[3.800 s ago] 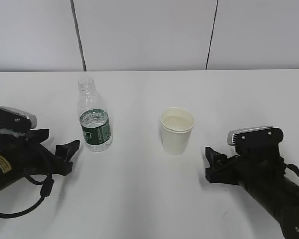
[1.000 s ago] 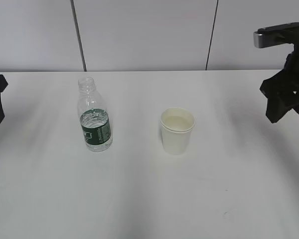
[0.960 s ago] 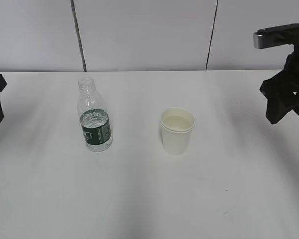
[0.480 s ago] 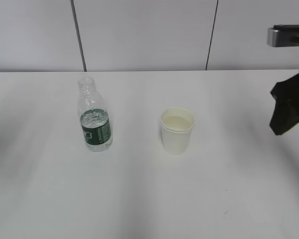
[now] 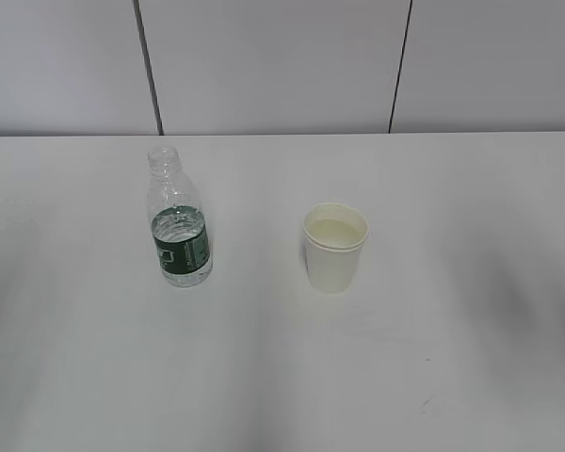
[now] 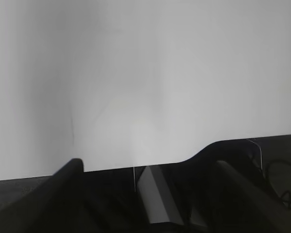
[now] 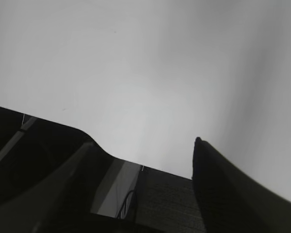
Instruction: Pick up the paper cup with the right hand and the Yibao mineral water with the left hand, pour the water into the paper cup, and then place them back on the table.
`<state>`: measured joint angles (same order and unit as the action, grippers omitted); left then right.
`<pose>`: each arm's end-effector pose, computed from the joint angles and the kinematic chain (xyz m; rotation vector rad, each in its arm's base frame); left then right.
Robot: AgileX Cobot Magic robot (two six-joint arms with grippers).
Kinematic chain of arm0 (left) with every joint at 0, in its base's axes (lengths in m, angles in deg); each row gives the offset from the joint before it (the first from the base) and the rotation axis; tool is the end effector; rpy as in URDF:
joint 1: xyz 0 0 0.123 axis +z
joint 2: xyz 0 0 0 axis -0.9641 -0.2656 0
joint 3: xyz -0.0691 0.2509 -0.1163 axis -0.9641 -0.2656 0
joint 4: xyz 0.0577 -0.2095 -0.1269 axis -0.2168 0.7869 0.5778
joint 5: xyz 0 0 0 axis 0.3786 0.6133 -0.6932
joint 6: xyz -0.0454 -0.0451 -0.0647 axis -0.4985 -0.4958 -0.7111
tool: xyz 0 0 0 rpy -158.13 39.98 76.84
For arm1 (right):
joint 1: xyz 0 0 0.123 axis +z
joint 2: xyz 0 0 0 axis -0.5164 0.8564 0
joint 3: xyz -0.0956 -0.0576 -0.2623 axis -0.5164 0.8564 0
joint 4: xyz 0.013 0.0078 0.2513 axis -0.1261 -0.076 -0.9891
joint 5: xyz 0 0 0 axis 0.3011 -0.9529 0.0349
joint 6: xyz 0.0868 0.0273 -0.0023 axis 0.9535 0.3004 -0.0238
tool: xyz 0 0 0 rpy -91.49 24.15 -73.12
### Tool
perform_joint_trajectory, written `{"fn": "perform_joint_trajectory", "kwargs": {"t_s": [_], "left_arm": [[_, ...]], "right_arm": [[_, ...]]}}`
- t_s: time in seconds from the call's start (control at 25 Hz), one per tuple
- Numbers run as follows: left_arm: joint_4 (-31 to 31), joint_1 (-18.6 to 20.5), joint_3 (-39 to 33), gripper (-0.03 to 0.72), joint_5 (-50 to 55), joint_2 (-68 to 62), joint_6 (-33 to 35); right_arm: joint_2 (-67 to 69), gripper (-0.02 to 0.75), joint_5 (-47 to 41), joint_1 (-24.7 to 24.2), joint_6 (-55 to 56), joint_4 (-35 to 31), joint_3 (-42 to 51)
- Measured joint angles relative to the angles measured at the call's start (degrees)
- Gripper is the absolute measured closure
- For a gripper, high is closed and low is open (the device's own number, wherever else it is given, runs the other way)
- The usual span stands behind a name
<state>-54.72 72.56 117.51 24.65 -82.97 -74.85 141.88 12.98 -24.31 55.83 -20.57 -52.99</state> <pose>0.1322 -0.0098 0.2995 0.0564 2.8183 -0.0884 0.1945 0.0334 0.2997 -0.3345 2.8986 0.1678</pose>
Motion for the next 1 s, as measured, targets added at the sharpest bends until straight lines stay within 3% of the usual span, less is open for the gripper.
{"fn": "perform_joint_trajectory", "kwargs": {"t_s": [0.44, 0.8, 1.0], "left_arm": [[0.00, 0.00, -5.18, 0.202, 0.98, 18.02, 0.00], [0.00, 0.00, -5.47, 0.202, 1.27, 23.69, 0.00], [0.00, 0.00, -10.38, 0.204, 1.32, 26.38, 0.00]], "right_arm": [[-15.54, 0.250, -0.20, 0.00, 0.05, 1.46, 13.23], [-28.05, 0.250, 0.24, 0.00, 0.14, 1.61, 22.72], [-34.99, 0.250, 0.79, 0.00, 0.14, 1.69, 24.85]]}}
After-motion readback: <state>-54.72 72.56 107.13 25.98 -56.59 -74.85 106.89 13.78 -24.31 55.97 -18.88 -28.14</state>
